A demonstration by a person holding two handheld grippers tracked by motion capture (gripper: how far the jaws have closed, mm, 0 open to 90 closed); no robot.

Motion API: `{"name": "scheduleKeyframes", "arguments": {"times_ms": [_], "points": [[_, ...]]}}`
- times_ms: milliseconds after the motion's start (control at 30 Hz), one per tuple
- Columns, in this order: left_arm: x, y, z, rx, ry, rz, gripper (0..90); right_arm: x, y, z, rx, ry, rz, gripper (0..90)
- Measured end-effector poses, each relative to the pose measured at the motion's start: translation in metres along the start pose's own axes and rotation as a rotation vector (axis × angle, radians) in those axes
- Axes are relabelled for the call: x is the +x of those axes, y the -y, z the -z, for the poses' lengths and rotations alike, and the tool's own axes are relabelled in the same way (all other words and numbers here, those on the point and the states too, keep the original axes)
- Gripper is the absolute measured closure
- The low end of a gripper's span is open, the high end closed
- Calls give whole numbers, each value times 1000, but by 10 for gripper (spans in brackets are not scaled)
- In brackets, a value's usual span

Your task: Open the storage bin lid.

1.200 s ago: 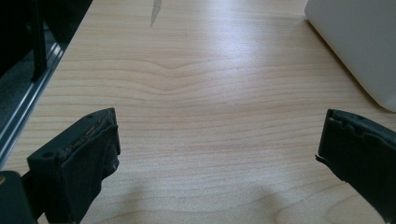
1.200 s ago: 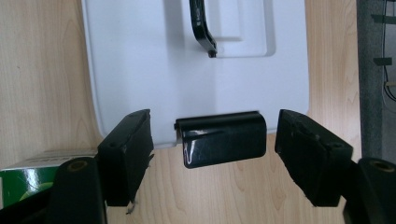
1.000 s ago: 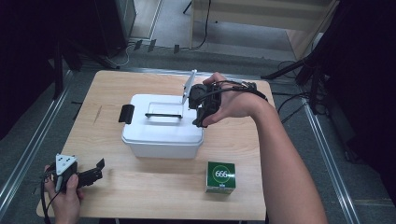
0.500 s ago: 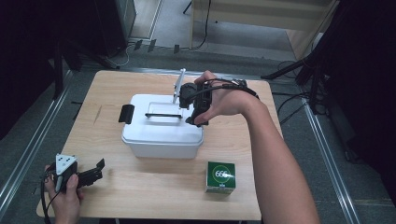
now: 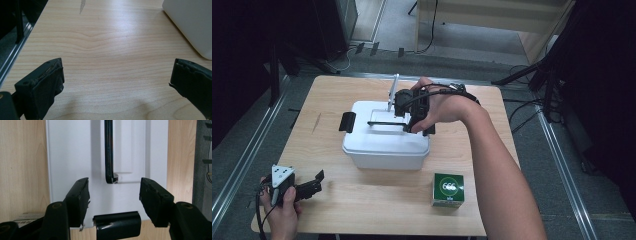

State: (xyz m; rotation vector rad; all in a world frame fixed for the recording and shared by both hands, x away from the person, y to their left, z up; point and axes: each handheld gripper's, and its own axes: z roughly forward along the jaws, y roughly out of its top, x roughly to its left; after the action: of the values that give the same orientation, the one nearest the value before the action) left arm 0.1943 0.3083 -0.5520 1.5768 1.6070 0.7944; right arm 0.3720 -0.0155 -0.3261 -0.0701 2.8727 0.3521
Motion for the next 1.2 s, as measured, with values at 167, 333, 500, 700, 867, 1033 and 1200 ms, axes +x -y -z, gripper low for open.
{"name": "scheduleKeyframes", "arguments": {"times_ms": [167, 333, 500, 700, 867, 1033, 1200], "points": [[0, 0, 0, -1, -1, -1, 0, -1, -6, -3, 8, -1, -3, 466], [0, 0, 0, -5, -5, 0, 0, 0, -10, -5, 16, 14, -7, 497], [-1, 0, 2, -20, -14, -2, 0, -1, -15, -11, 34, 12, 5, 551], [-5, 2, 4, -83, -29, -43, 0, -2, -20, -17, 45, 4, 13, 596], [-9, 3, 6, -128, -62, -100, 0, -4, -24, -19, 45, -8, 1, 626], [-7, 4, 8, -168, -68, -105, 0, -5, -26, -21, 64, -8, 9, 640], [-9, 5, 9, -198, -77, -122, 0, -6, -30, -23, 55, -16, 15, 651]]}}
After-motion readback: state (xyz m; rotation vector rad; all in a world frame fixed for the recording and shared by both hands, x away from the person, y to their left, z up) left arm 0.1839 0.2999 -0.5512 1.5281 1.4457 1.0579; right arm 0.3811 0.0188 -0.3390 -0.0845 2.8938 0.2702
